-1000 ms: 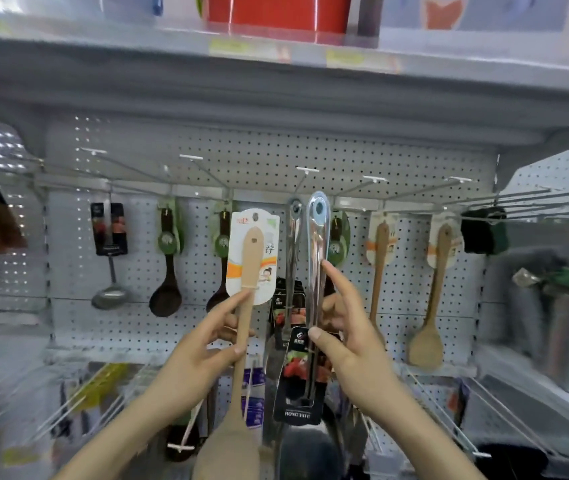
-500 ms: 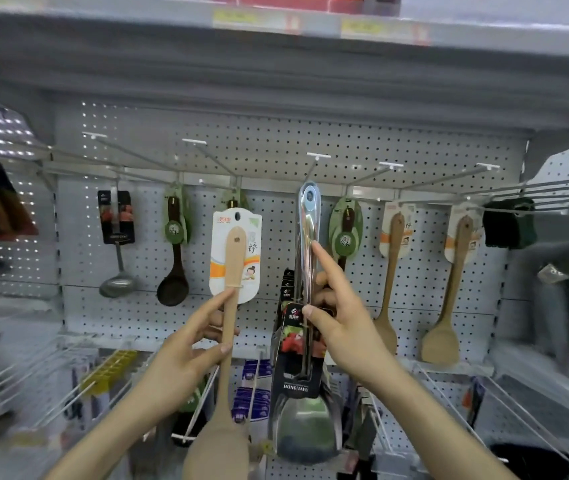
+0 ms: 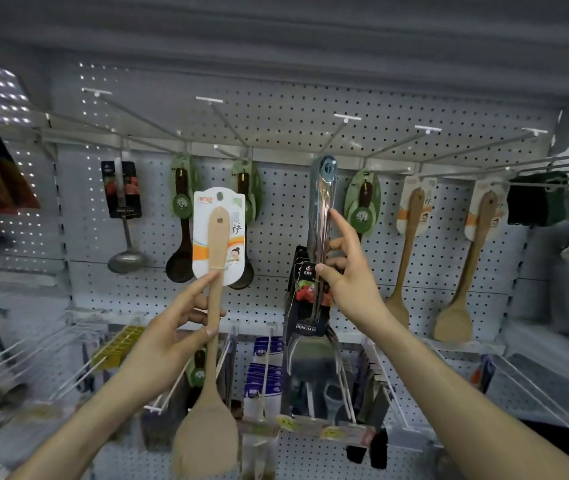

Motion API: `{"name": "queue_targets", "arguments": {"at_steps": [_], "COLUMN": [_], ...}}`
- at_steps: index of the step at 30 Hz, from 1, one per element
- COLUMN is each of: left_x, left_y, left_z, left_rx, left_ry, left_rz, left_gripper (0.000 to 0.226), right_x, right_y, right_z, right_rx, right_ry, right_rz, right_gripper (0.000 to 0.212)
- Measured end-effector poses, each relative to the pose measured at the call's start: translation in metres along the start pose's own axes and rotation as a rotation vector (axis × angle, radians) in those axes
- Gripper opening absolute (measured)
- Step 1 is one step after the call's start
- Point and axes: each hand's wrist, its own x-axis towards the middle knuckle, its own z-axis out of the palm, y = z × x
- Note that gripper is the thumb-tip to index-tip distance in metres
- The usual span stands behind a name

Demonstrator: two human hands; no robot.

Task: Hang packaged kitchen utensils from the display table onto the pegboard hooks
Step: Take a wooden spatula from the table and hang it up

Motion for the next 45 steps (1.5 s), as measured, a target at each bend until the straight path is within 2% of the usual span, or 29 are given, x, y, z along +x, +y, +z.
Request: {"name": "queue_targets", "arguments": {"at_steps": [10,24,29,37,40,45], "left_x": [0.011,0.018,0.011,0.006,0.007,0.007], "left_y": [-0.014,-0.009,0.018,0.068,0.085,0.119], "left_z": [0.001,0.041,0.075,0.161,0.200,0.262], "left_rx": [0.013,-0.121,-0.195,-0.146,-0.154,-0.148], "left_ry": [-0.040,-0.150,-0.181,-0.240,-0.249,-0.238], "left_rz": [-0.003,0.006,0.066,0.087,0.101,0.137], "left_gripper": [0.081,0.079,0.079,0.075,0.073,0.075], "right_x": [0.016,-0.036,-0.050,-0.064,-0.069,-0.075], "right_y": [0.024,0.063,0.052,0.004,0.002,0.011], "right_z": [0.017,-0.009,-0.044,-0.103,-0.132,-0.184], "right_rx": [-0.001,-0.039,0.030,0.208,0.184,0.208], "right_ry": [0.054,0.014,0.044,-0.092,-0.118,-0.068], "right_rz": [0.022,0.086,0.054,-0.110,-0.113,-0.077], "right_gripper": [0.096,0.076,0.065,0.050,0.049,0.053]}}
